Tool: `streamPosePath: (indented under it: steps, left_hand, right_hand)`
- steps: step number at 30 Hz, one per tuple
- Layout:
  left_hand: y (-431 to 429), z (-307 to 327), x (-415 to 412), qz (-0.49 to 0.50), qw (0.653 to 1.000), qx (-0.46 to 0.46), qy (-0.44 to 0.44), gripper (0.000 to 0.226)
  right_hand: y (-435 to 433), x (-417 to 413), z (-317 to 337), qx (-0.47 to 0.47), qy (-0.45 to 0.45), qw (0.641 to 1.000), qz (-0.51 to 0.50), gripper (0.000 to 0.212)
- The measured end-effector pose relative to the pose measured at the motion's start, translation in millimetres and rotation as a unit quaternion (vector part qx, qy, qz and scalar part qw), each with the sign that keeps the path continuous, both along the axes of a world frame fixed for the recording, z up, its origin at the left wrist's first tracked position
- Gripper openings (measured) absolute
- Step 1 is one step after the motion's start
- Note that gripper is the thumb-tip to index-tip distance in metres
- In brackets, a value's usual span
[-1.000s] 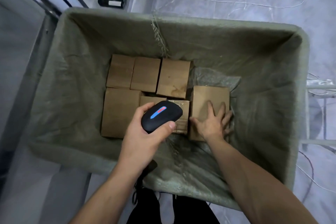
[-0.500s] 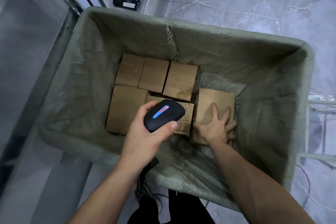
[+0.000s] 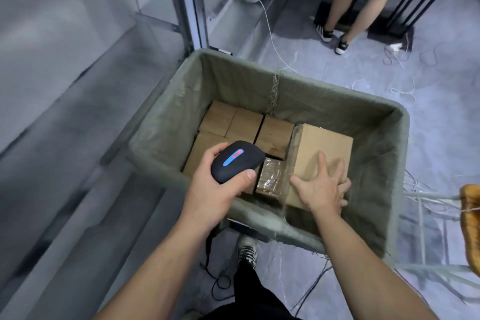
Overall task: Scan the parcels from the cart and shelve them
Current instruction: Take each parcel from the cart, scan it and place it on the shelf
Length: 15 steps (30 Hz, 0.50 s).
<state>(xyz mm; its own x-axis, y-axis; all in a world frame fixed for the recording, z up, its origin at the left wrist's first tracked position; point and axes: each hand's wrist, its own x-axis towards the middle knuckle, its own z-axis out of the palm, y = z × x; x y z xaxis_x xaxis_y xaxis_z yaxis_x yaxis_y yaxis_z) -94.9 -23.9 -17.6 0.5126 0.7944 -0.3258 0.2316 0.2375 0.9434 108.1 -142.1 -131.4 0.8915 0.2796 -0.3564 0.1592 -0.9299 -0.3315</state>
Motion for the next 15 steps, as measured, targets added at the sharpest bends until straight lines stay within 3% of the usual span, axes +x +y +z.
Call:
streamPosePath:
  steps: [8, 15]
  left_hand:
    - [-8.9, 43.2, -96.2, 0.066, 0.996, 0.045, -0.047, 0.063]
    - [-17.9, 69.2, -196.3, 0.152, 0.982, 0.08, -0.085, 0.056]
  right_hand:
    - [27.5, -62.6, 88.9, 0.127, -0.053, 0.989, 0.055, 0.098]
    - [81.4, -156.5, 140.0, 0.21, -0.053, 0.96, 0.175, 0.098]
